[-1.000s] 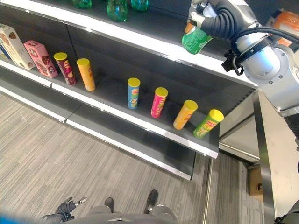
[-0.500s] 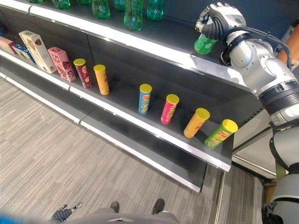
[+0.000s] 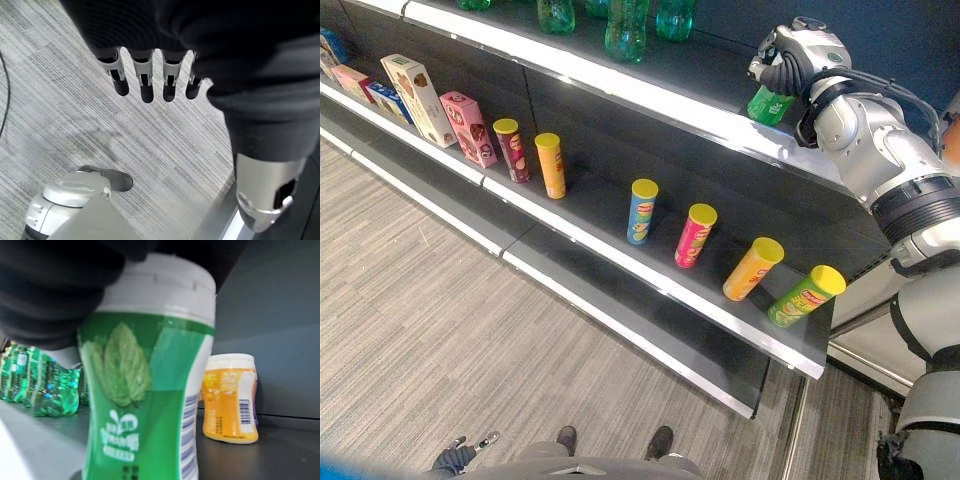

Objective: Put the goods on the table back onto the shelves and tidy them up.

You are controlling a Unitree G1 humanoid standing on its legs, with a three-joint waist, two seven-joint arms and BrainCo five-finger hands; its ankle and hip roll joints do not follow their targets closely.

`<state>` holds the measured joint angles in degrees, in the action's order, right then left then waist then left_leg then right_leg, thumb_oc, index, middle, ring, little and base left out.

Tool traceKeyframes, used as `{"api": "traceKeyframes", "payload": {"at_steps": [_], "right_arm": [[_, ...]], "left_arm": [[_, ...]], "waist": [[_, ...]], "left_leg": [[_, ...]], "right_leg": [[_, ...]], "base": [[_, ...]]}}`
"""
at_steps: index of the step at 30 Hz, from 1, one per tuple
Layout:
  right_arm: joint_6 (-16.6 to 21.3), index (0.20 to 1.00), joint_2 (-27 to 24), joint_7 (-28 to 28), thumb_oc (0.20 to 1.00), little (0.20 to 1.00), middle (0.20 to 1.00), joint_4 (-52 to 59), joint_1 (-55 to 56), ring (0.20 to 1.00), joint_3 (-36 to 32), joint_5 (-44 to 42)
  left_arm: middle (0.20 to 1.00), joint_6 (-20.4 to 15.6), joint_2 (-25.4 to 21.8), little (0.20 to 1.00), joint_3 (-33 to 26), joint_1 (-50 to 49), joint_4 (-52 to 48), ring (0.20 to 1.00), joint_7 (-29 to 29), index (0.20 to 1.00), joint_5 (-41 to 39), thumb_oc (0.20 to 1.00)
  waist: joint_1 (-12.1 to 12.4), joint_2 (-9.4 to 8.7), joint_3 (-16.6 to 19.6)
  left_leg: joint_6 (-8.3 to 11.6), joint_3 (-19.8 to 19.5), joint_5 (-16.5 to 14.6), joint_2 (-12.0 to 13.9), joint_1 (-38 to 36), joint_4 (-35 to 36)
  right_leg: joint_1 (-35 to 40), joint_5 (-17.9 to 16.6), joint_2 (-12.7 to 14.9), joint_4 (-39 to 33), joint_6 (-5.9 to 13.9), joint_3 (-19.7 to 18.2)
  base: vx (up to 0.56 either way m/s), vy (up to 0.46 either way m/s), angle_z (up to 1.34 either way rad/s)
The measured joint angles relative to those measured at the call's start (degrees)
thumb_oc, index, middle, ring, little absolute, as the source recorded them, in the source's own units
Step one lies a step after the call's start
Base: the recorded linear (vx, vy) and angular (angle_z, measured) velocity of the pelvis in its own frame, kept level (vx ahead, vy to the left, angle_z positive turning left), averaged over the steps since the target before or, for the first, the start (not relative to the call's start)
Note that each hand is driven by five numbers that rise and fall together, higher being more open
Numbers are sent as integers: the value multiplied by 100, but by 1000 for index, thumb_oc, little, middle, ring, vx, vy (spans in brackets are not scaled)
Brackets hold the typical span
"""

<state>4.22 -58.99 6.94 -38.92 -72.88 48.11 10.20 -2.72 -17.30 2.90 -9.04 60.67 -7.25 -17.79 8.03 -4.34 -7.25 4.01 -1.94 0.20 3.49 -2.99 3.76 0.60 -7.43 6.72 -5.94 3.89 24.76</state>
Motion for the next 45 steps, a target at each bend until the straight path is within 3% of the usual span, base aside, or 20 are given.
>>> {"api": "traceKeyframes", "payload": {"at_steps": [16,17,18,32,37,39,43,45], "right_arm": [[-8,200,80,-21,200,200,200,-260,-187,200,145,115],[-9,878,80,-45,878,878,878,-263,-198,878,153,115],[-9,1000,80,-56,1000,1000,1000,-264,-199,1000,153,115],[-17,1000,43,-100,1000,1000,1000,-224,-348,1000,375,490],[5,1000,-727,16,1000,1000,1000,910,-627,1000,588,558],[-1,1000,-1075,91,1000,1000,1000,1618,-421,1000,104,544],[132,1000,-1652,781,1000,1000,1000,2726,-118,1000,-1034,553],[141,1000,-1964,1054,1000,1000,1000,2769,-93,1000,-1310,559]], "left_arm": [[1000,-52,12,1000,16,-60,27,1000,-32,1000,-3,1000],[1000,-52,12,1000,15,-57,28,1000,-32,1000,-4,1000],[1000,-52,12,1000,15,-54,28,1000,-32,1000,-5,1000],[1000,-52,12,1000,7,-4,40,1000,-33,1000,-6,1000],[1000,-50,11,1000,-134,-19,100,1000,-86,1000,-8,1000],[1000,-41,20,1000,-220,-24,85,1000,-103,1000,-7,1000],[1000,-29,14,1000,-375,-69,84,1000,-133,1000,7,1000],[1000,-29,16,1000,-380,-48,88,1000,-137,1000,17,1000]], "waist": [[14,-12,1],[14,-14,1],[13,-18,3],[-4,-89,-8],[-24,-143,-53],[-42,-152,-83],[-188,-136,-101],[-289,-155,-102]], "left_leg": [[1,-41,16,1,65,3],[1,-41,16,1,64,3],[1,-41,17,1,63,3],[0,-50,17,-1,64,8],[-2,-55,19,-5,66,18],[-2,-52,19,-11,76,26],[-15,-4,26,-18,-23,123],[-17,14,27,-31,-29,128]], "right_leg": [[-27,9,1,0,6,47],[-27,9,1,0,6,47],[-27,9,1,0,6,47],[-27,10,6,0,8,62],[-43,16,8,0,6,77],[-54,17,11,2,6,66],[-34,23,15,1,14,-1],[-37,22,31,1,14,-17]], "base": [[3,-2,2],[0,0,0],[0,0,0],[0,0,0],[-1,21,0],[2,23,1],[3,37,-7],[-16,39,-6]]}}
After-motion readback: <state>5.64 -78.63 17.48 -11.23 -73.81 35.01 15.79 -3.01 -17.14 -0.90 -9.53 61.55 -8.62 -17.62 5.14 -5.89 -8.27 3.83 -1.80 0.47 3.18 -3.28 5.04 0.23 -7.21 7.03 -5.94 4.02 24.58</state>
